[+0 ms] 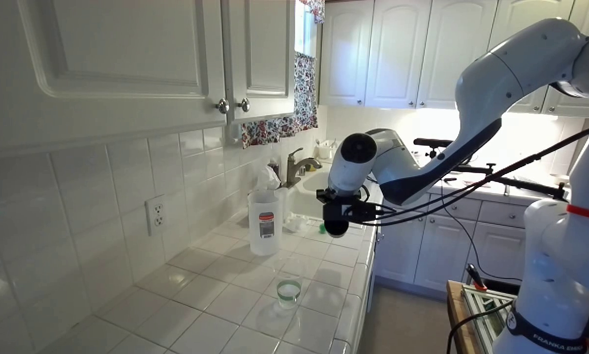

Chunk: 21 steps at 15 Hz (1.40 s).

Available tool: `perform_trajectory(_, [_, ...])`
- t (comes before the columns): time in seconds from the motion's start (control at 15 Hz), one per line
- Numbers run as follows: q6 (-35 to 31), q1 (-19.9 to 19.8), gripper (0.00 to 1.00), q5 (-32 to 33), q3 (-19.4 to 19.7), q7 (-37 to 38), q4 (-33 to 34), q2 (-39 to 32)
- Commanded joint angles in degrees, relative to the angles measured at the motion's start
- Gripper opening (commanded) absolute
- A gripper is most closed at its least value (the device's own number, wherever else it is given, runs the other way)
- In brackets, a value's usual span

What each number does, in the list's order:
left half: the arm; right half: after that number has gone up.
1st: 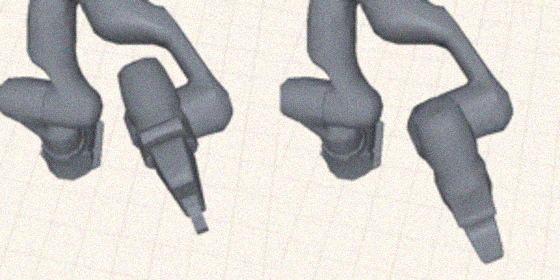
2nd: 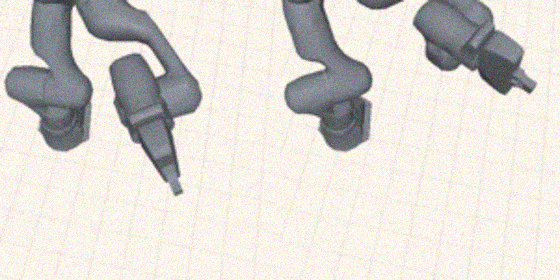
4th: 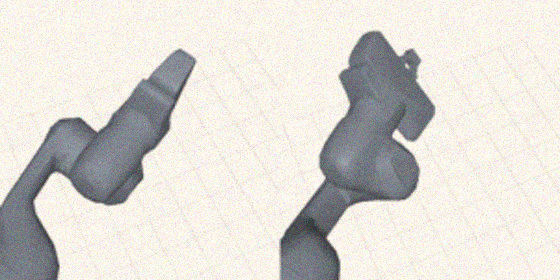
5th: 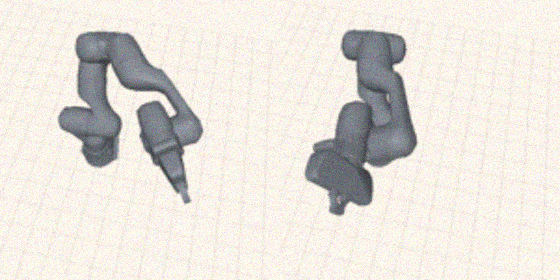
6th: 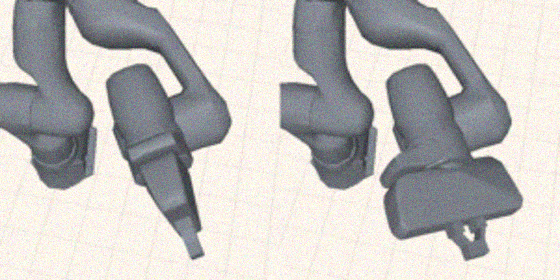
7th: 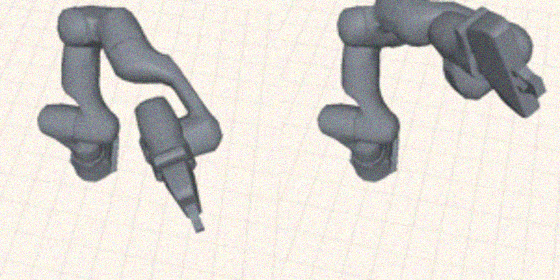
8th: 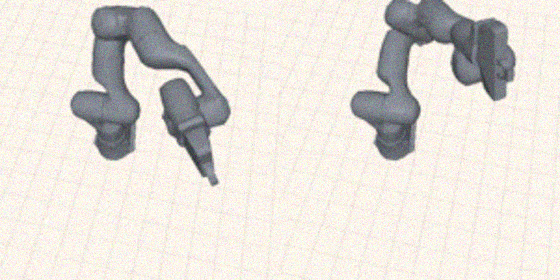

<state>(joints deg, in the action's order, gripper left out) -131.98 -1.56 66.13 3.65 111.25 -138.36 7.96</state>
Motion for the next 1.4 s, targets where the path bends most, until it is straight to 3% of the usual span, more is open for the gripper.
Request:
perform_trajectory(0.0, [-6.03,-1.58,0.06,-4.45,1.22,-0.61,0.19,-1.93])
perform_trajectory(0.4, [-15.08,-3.50,0.06,-10.21,2.53,-4.29,0.14,-5.80])
perform_trajectory(0.6, [-22.36,-4.42,0.06,-17.06,3.28,-10.76,-0.74,-7.57])
perform_trajectory(0.67, [-22.59,-4.48,0.06,-18.81,3.17,-12.40,-0.63,-8.28])
perform_trajectory(0.73, [-19.95,-4.17,0.06,-15.26,2.58,-8.31,-0.46,-7.10])
perform_trajectory(0.8, [-20.20,-4.20,0.23,-15.69,2.66,-8.83,-0.42,-7.50])
perform_trajectory(0.93, [-20.14,-4.17,0.23,-15.65,2.60,-8.78,-0.42,-7.56])
perform_trajectory(1.0, [-20.44,-4.23,0.06,-18.69,2.66,-10.74,-0.41,-8.29])
perform_trajectory(1.33, [-20.36,-4.29,0.06,-28.16,2.97,-15.58,-0.35,-10.54])
